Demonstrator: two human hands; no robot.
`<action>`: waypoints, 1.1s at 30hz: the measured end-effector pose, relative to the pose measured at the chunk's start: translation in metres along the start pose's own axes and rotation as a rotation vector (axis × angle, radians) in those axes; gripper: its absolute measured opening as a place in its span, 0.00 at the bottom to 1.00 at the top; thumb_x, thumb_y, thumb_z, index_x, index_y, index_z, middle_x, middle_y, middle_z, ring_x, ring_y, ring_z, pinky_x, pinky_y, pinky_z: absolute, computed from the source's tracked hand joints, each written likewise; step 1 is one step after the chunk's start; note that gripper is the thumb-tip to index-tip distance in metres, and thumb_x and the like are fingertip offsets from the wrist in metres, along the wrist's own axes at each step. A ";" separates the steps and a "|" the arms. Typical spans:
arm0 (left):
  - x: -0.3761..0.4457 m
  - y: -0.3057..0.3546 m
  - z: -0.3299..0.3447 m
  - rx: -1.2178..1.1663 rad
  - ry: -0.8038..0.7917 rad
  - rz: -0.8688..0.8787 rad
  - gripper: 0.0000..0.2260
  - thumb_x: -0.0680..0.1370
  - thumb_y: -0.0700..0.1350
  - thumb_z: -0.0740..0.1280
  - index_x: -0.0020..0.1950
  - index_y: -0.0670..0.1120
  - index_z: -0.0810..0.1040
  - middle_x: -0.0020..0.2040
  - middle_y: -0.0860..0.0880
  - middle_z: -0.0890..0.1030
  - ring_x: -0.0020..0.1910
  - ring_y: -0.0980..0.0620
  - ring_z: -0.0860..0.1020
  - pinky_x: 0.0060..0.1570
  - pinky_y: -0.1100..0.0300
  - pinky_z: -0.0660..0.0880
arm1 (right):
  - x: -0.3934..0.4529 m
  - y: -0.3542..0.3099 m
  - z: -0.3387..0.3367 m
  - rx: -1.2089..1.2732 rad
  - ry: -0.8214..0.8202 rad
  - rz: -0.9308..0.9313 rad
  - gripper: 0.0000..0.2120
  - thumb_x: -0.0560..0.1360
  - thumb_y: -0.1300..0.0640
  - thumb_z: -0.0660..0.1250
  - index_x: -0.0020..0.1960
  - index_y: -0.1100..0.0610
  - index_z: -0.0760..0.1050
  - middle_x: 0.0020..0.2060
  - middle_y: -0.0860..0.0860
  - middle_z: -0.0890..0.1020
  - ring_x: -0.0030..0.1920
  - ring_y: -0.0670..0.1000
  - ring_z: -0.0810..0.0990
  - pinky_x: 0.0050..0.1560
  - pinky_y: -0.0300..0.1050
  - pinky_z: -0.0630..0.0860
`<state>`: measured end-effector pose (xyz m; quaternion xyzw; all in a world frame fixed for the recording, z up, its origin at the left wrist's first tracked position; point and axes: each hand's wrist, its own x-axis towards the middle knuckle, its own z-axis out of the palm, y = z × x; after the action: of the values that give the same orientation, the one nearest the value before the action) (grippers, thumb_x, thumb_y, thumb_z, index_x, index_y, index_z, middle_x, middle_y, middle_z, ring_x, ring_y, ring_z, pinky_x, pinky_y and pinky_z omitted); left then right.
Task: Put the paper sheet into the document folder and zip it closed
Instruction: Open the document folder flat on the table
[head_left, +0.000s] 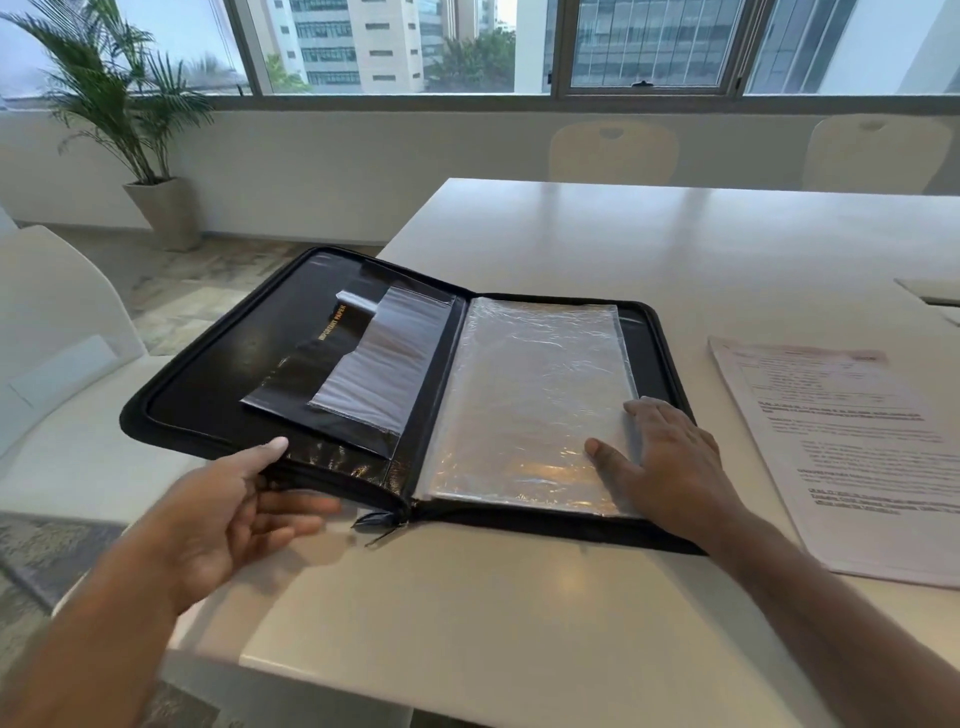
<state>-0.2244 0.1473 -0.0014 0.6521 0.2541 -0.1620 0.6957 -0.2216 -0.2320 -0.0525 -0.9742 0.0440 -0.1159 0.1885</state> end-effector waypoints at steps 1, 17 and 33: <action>-0.004 0.001 -0.005 0.091 -0.039 -0.028 0.22 0.81 0.55 0.61 0.52 0.35 0.79 0.45 0.33 0.84 0.25 0.45 0.82 0.17 0.63 0.74 | 0.000 0.000 0.000 -0.002 0.002 -0.003 0.37 0.73 0.32 0.57 0.73 0.55 0.62 0.72 0.53 0.68 0.73 0.52 0.62 0.71 0.50 0.56; 0.008 0.002 0.078 0.582 0.150 0.899 0.08 0.78 0.51 0.68 0.50 0.49 0.83 0.41 0.54 0.85 0.38 0.57 0.82 0.42 0.58 0.80 | -0.007 -0.002 -0.003 0.008 -0.004 -0.013 0.35 0.74 0.33 0.58 0.72 0.55 0.63 0.71 0.53 0.68 0.73 0.53 0.62 0.71 0.51 0.57; 0.058 -0.010 0.091 1.351 0.073 0.733 0.43 0.72 0.73 0.45 0.80 0.48 0.52 0.81 0.52 0.50 0.79 0.54 0.46 0.77 0.53 0.46 | -0.012 0.000 -0.007 0.028 -0.014 -0.004 0.36 0.75 0.33 0.58 0.74 0.55 0.61 0.74 0.52 0.66 0.75 0.52 0.60 0.73 0.50 0.55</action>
<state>-0.1692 0.0626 -0.0407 0.9829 -0.1096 -0.0198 0.1467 -0.2347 -0.2330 -0.0485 -0.9724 0.0390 -0.1100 0.2021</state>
